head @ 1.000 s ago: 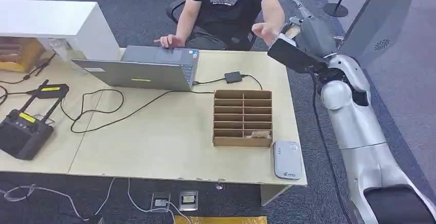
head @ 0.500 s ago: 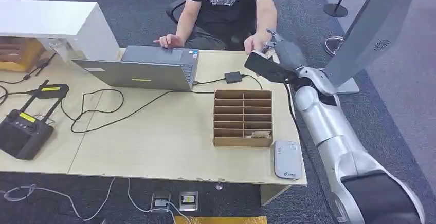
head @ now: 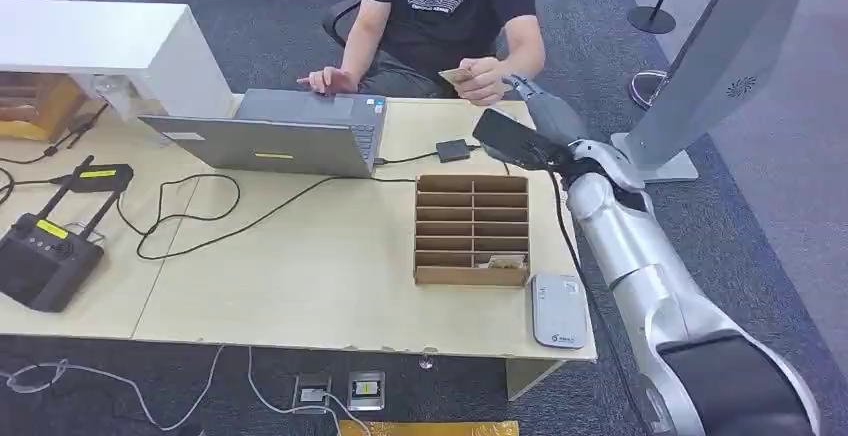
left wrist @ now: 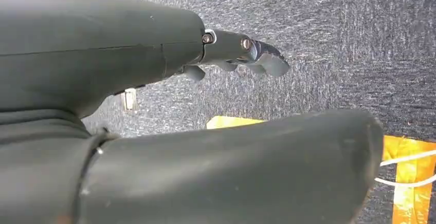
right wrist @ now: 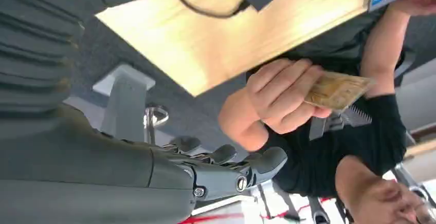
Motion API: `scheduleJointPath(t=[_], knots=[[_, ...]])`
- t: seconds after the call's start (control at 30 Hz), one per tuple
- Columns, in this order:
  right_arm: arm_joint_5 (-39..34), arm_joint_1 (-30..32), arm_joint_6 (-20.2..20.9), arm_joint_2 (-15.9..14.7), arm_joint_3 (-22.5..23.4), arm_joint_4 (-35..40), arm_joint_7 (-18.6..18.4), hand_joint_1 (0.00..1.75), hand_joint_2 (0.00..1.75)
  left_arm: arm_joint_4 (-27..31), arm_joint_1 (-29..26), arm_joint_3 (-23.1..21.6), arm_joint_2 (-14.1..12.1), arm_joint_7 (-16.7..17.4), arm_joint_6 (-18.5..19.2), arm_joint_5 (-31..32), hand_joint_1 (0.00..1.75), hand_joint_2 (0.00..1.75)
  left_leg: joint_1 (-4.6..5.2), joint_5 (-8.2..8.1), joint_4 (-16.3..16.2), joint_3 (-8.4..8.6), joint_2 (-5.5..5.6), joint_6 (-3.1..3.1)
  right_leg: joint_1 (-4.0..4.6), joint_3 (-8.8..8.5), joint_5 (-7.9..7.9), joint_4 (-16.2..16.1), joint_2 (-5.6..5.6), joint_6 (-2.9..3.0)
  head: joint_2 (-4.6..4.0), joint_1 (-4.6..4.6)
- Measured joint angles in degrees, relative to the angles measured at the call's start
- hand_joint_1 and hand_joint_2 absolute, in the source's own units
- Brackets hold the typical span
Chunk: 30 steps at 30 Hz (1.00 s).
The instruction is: Pass the card to the sensor for recognition and then transmit it.
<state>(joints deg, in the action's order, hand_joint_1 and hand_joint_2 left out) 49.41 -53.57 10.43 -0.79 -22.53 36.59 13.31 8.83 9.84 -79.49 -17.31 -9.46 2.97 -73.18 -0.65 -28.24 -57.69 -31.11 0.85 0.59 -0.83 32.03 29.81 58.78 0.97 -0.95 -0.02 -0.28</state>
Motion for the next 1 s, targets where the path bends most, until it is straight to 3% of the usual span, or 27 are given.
scheduleJointPath(t=[0.1, 0.3, 0.4, 0.53, 0.57, 0.67, 0.8, 1.0], knots=[[-3.49, 2.03, 5.73, -0.98, 0.79, 5.31, -1.72, 0.0, 0.0, -0.11, -0.09, -0.22, 0.0, 0.11, -0.11, -0.79, 0.0, 0.0, 0.0, 0.0, -0.01, 0.01, 0.0, 0.0, 0.0, 0.0, 0.0, -0.01, 0.02, 0.0, 0.0, -0.02], [-7.45, 6.71, 12.23, -5.79, 1.14, 20.12, -6.55, 0.0, 0.0, -0.48, -0.33, -0.74, 0.0, 0.48, -0.09, -2.6, 0.0, 0.0, 0.01, -0.01, -0.01, -0.02, 0.01, 0.0, -0.01, 0.0, 0.0, -0.07, 0.02, 0.0, 0.0, 0.02], [-7.93, 8.12, 14.33, -8.05, 0.92, 25.88, -9.57, 0.0, 0.0, -0.48, -0.42, -0.74, 0.0, 0.48, -0.02, -3.28, 0.0, 0.0, 0.01, -0.02, -0.01, -0.01, -0.05, 0.01, -0.01, 0.0, -0.01, -0.08, -0.05, -0.01, 0.0, 0.0], [-7.87, 9.32, 15.86, -10.51, 0.65, 32.19, -10.97, 0.0, 0.0, -0.48, -0.43, -0.74, 0.0, 0.44, -0.02, -3.87, 0.0, 0.0, 0.01, -0.02, -0.01, 0.04, -0.18, 0.01, -0.02, 0.05, -0.05, -0.08, -0.08, 0.04, 0.0, -0.02], [-7.56, 9.57, 16.23, -11.15, 0.55, 33.16, -11.78, 0.0, 1.75, -0.48, -0.42, -0.74, 0.02, 0.22, -0.04, -4.28, 0.0, 0.0, 0.01, -0.02, -0.01, 0.04, -0.17, 0.01, -0.01, 0.04, -0.05, -0.08, -0.08, 0.04, 0.0, -0.04], [-4.77, 10.88, 16.63, -13.37, 0.07, 36.43, -14.12, 0.0, 1.75, -0.48, -0.44, -0.74, 0.18, -0.24, -0.02, -4.91, 0.0, 0.0, 0.0, -0.01, -0.01, 0.01, -0.07, 0.02, 0.0, 0.01, -0.05, -0.08, 0.0, 0.04, 0.0, -0.02], [1.98, 13.3, 15.93, -15.69, -1.69, 39.41, -14.53, 0.0, 1.75, -0.5, -0.53, -0.74, 0.13, -0.06, 0.13, -5.84, 0.0, 0.0, 0.0, -0.02, 0.0, 0.0, -0.11, 0.02, -0.01, 0.0, -0.05, -0.07, -0.04, 0.04, 0.0, -0.02], [7.5, 16.84, 15.77, -16.3, -4.61, 41.85, -14.53, 0.0, 1.75, -0.63, -0.42, -0.72, -0.83, 0.44, 0.44, -7.28, 0.0, 0.0, -0.01, -0.02, 0.0, 0.0, -0.11, 0.02, 0.01, 0.03, -0.05, -0.07, -0.05, 0.05, 0.0, -0.04]])
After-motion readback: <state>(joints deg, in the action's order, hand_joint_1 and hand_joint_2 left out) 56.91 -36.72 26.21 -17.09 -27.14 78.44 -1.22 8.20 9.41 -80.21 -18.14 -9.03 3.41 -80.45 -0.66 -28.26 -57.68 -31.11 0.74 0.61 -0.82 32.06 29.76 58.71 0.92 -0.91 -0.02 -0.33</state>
